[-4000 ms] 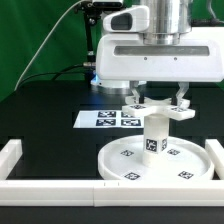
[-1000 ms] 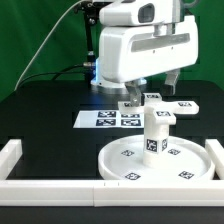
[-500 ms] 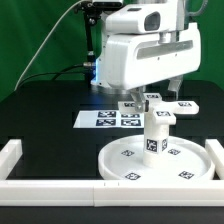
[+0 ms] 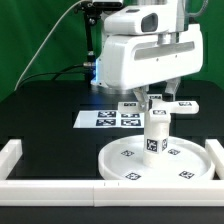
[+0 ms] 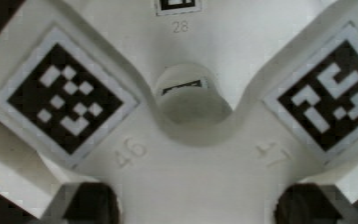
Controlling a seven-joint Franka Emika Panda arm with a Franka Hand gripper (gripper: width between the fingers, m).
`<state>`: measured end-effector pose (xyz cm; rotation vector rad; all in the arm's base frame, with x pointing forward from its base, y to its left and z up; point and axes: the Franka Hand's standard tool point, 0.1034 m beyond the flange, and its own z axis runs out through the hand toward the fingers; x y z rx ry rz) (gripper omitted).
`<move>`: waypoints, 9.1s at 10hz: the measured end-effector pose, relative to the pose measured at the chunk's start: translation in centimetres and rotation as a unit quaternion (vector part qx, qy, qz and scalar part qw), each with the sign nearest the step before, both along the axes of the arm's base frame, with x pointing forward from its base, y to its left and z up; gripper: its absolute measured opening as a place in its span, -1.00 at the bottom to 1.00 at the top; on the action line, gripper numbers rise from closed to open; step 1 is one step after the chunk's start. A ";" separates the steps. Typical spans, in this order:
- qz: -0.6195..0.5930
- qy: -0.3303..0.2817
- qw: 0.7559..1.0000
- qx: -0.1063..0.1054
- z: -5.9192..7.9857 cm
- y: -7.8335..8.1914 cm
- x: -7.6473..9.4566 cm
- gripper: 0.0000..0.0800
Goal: Assemble round table
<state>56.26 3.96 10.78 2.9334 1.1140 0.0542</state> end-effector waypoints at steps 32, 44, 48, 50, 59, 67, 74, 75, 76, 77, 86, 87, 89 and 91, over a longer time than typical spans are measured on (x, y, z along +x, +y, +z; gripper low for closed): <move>0.115 -0.030 0.992 -0.029 1.4 0.3 1.1 0.62; 0.000 0.005 1.000 -0.026 0.2 0.2 0.4 0.62; 0.001 0.008 1.000 -0.030 -0.8 0.3 0.1 0.62; -0.017 0.007 0.999 -0.029 -0.9 0.2 0.1 0.30; -0.354 -0.033 0.935 -0.001 -0.9 0.1 0.0 0.11; -0.725 0.000 0.687 0.048 -0.9 -0.1 -0.1 0.11; -0.667 -0.008 0.743 0.062 1.5 0.2 0.6 0.62; -0.627 -0.011 0.777 0.064 2.2 0.3 0.7 0.62; -0.572 -0.016 0.818 0.061 2.5 0.4 0.8 0.62; -0.515 -0.019 0.855 0.057 2.6 0.2 0.9 0.62; -0.115 -0.033 0.993 0.017 2.0 -0.7 0.9 0.62; -0.073 -0.032 0.997 0.012 1.8 -0.7 0.8 0.62; -0.048 -0.031 0.998 0.009 1.7 -0.8 0.7 0.62; -0.053 -0.031 0.998 0.009 1.6 -0.8 0.7 0.62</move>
Offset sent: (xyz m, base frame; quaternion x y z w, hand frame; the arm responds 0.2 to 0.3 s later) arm 0.0000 0.0000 0.0000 0.0000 0.0000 0.1938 0.9810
